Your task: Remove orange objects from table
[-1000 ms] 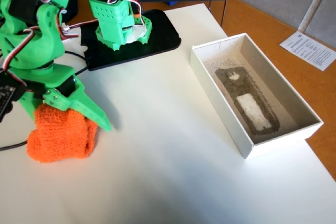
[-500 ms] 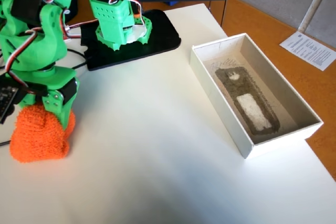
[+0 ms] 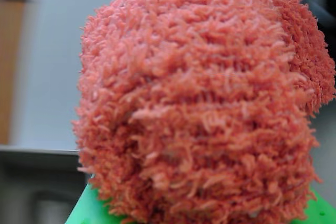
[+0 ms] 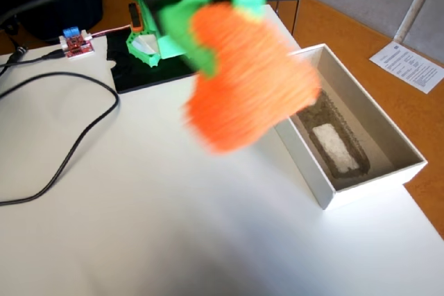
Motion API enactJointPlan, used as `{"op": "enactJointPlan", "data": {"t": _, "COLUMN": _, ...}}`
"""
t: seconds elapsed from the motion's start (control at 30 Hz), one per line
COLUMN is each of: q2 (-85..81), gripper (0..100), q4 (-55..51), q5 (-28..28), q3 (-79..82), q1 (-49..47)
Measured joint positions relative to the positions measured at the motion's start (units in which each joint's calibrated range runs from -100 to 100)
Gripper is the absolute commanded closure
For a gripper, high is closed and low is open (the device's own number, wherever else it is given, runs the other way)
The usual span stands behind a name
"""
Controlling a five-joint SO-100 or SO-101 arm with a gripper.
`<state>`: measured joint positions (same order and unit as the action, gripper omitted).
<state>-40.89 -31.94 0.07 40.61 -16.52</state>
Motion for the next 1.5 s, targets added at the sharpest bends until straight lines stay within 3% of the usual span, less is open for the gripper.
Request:
{"op": "enactJointPlan", "data": {"t": 0.13, "q2": -5.7, "gripper": 100, "q4": 8.5, "q5": 2.9, "q3": 7.7, "q1": -17.6}}
{"op": "enactJointPlan", "data": {"t": 0.3, "q2": -6.1, "gripper": 100, "q4": 21.2, "q5": 6.8, "q3": 18.1, "q1": -27.4}}
{"op": "enactJointPlan", "data": {"t": 1.5, "q2": -4.2, "gripper": 100, "q4": 21.8, "q5": 6.4, "q3": 21.8, "q1": -19.6}}
